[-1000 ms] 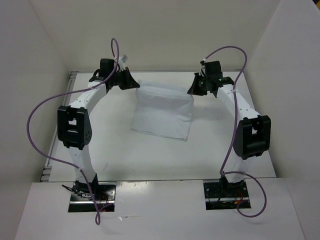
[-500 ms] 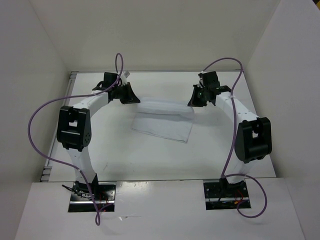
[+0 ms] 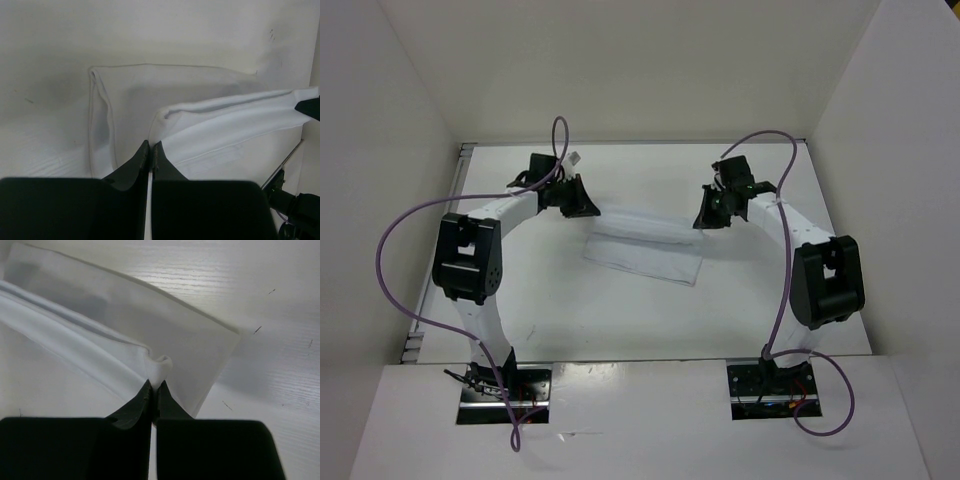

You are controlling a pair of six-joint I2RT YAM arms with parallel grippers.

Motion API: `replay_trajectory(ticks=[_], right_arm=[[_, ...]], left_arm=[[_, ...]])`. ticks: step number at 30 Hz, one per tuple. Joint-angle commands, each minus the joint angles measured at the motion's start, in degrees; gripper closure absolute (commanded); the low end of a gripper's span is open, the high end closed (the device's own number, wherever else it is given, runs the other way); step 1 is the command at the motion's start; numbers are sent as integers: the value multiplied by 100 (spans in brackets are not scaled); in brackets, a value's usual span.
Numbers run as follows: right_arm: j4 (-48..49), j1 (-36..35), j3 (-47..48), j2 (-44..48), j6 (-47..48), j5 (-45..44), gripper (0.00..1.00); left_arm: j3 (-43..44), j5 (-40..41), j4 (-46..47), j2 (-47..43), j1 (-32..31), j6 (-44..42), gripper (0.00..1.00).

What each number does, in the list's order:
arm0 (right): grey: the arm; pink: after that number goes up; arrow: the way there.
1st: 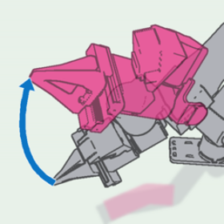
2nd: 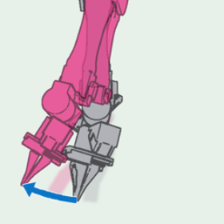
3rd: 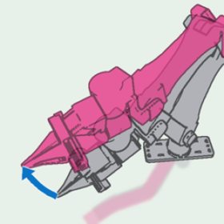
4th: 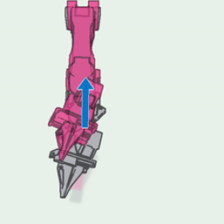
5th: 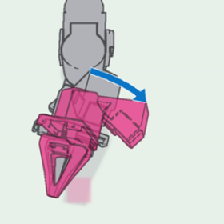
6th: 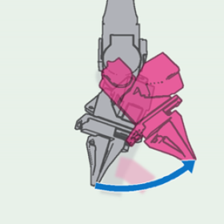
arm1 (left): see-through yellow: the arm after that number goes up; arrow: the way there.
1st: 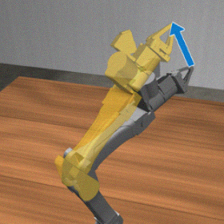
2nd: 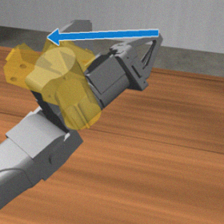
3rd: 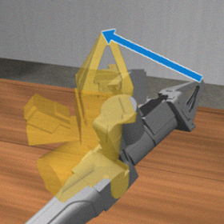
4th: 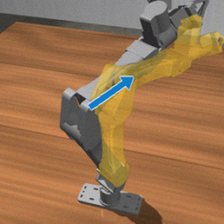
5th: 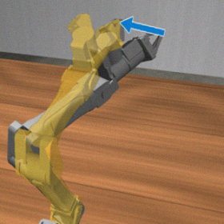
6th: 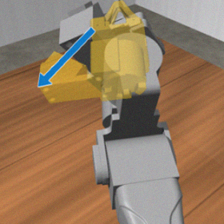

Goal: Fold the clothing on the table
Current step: Fold the skirt

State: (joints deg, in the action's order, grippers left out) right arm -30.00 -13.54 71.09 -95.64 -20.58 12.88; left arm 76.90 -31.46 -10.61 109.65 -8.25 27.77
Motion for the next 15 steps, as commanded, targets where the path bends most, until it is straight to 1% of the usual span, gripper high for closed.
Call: replay_trajectory(ticks=[1,7,9,10,11,12,13,15], right_arm=[[-76,-139,-165,98,-52,-93,100],[-296,-438,-166,-236,-219,-93,99],[-357,-491,-218,-376,-280,-93,98],[-358,-492,-279,-377,-332,-93,94],[-358,-553,-280,-429,-385,-93,94],[-479,-553,-332,-482,-438,-32,91],[-481,-623,-333,-482,-438,38,88],[-717,-755,-403,-342,-570,127,79]], left_arm=[[-44,140,165,-66,-10,97,100],[-167,518,-54,48,-133,263,100],[-237,597,-169,48,-194,316,100],[-298,597,-222,100,-194,317,97],[-386,597,-222,101,-194,369,94],[-387,597,-309,101,-194,422,89],[-491,510,-388,101,-194,422,74],[-833,457,-459,-232,-194,562,59]])
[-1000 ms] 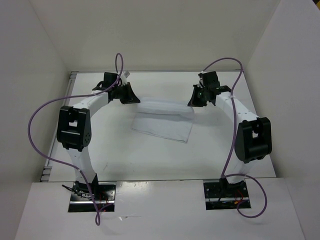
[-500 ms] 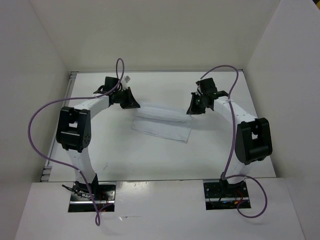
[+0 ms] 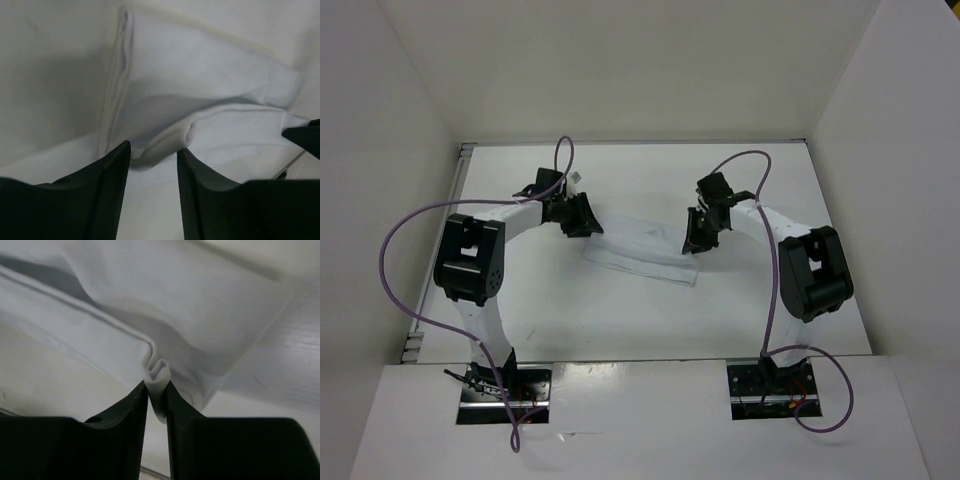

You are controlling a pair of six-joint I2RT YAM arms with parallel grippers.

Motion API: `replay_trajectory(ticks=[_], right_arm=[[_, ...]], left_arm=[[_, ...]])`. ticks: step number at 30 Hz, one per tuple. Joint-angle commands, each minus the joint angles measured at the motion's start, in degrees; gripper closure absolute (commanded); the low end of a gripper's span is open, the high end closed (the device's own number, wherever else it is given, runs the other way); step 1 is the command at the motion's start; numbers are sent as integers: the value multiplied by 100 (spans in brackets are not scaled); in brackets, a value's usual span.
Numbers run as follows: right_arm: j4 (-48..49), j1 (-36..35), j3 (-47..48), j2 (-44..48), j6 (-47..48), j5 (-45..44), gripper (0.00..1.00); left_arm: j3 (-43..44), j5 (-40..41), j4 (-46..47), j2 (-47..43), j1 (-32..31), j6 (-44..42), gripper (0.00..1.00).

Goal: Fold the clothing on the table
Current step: Fold the skirt

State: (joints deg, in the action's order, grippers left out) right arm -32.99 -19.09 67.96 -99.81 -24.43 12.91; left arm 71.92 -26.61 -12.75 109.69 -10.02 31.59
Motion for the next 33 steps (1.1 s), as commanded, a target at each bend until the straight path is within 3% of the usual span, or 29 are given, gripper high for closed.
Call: replay_trajectory(ticks=[1,5,6,8,11,17,22,30,33], right_arm=[[-479,-261,-282,189,-316,194,73],[-962,-577,-722,1111,-870,134,59],[-1155,-648,-775,1591,-1097,133,59],[-1323,-648,-829,2025,-1283,46,59],[-1403,-517,-575,2378,-1285,-174,59],[-1167,-358,471,1141,-880,-359,63],[-902,-419,947,324,-766,-122,63],[-1174,-420,658,734,-1064,-1360,61],[-1122,-183,491,919,-1064,-1562,60]], left_arm=[[-493,-28,-306,-403,-17,180,47],[-1433,103,-797,-1448,-17,321,35],[-1740,103,-895,-1938,-70,391,30],[-1944,243,-1175,-2632,-70,514,30],[-1779,674,-1387,-3092,-70,576,29],[-663,727,-1380,-2367,-70,312,29],[-433,788,-1229,-1637,-70,260,30],[-890,1325,-1177,-1652,-70,260,30],[-1004,1325,-958,-1652,-70,260,35]])
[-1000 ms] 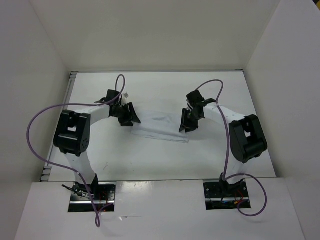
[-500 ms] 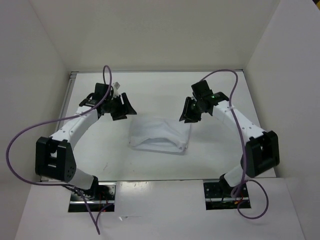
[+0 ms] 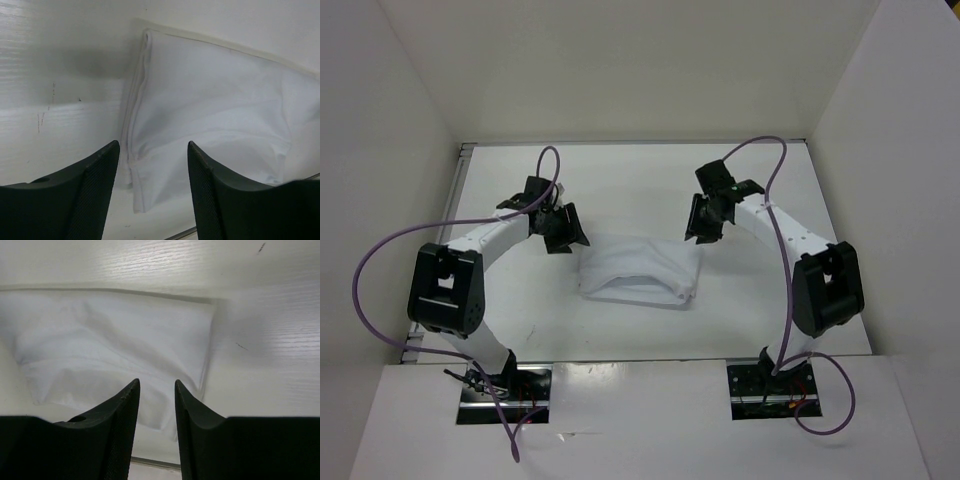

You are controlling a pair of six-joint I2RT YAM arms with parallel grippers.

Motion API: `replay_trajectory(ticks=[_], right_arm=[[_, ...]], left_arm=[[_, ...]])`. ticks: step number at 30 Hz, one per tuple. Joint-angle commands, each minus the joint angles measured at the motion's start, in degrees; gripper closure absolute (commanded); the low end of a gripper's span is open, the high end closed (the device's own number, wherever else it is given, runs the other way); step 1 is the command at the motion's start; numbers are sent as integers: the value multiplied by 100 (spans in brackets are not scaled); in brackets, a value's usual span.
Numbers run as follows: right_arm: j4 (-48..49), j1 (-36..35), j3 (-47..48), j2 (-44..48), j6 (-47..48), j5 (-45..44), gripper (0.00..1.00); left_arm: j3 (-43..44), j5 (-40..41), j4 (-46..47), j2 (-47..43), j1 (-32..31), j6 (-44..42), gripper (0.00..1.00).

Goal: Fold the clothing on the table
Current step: Fold the skirt

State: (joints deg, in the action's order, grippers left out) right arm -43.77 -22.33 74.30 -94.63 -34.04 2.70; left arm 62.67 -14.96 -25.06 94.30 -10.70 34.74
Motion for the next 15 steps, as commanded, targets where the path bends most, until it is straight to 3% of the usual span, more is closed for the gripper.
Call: replay_trajectory(ticks=[1,7,15], right_arm=[[-44,210,-144,401,-103,-542,60],[79,405,-434,401,-103,-490,59],[184,615,-548,217,-155,-481,58]], left_arm=[[-80,160,352,-114,-2,-55,36],[61,-41,555,263,-2,-55,50],[175,81,687,607,-2,-2,50]])
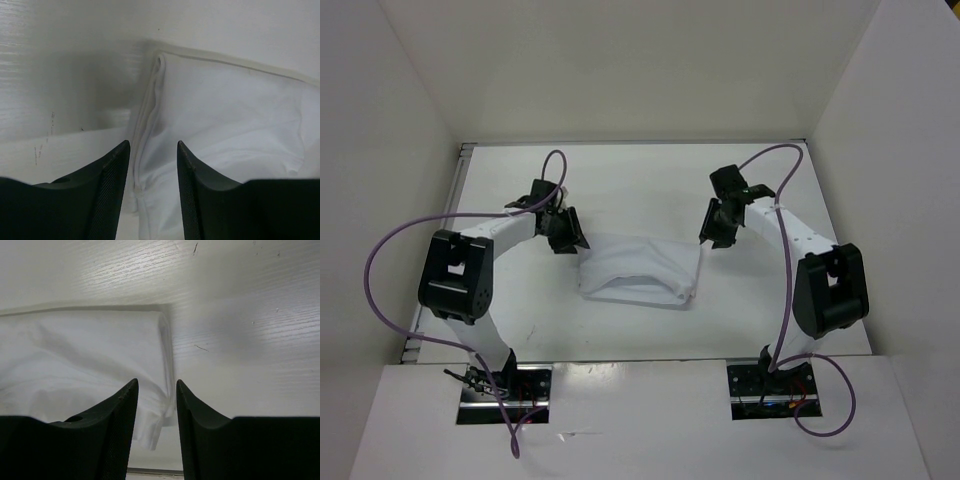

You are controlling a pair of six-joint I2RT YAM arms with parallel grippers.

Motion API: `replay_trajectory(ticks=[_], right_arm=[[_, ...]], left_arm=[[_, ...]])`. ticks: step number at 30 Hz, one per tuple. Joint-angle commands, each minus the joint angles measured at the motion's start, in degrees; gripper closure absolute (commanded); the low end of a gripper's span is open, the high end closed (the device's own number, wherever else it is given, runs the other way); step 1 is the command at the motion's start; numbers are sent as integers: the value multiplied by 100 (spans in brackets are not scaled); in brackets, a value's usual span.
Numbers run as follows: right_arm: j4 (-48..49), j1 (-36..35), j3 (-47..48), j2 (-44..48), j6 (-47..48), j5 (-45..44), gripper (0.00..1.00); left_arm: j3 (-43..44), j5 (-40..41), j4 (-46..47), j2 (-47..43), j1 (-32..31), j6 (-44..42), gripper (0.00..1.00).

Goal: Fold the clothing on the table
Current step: Fold the skirt

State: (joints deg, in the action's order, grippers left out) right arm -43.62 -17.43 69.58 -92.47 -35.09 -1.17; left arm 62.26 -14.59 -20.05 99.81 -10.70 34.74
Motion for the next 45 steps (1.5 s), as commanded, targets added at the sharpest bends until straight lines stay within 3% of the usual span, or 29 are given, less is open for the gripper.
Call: replay_trajectory(ticks=[1,3,8,18,22,23,36,39,45], right_arm=[[169,126,-76,0,-50,-94,58],[222,126,-76,-52,-103,-42,58],[275,126,-129,-113,-103,11,58],[327,126,-287,-175,-209,117,57],[327,126,-340,-175,-314,117,57],[327,126,-392,-175,-314,117,57],[846,126,-639,-623,-367,609,57],[969,126,-639,-807,-314,670,64],[1074,126,-639,-835,-314,794,100]], left_arm=[[216,96,247,108,-2,-2,50],[216,97,300,161,-2,-2,51],[216,-79,353,328,-2,-2,73],[269,-79,353,443,-2,-55,74],[269,-228,415,557,-2,-55,98],[269,-229,415,557,-2,-55,100],[164,-334,467,425,-55,-108,100],[164,-334,467,425,-55,-108,100],[164,-334,467,425,-55,-108,100]])
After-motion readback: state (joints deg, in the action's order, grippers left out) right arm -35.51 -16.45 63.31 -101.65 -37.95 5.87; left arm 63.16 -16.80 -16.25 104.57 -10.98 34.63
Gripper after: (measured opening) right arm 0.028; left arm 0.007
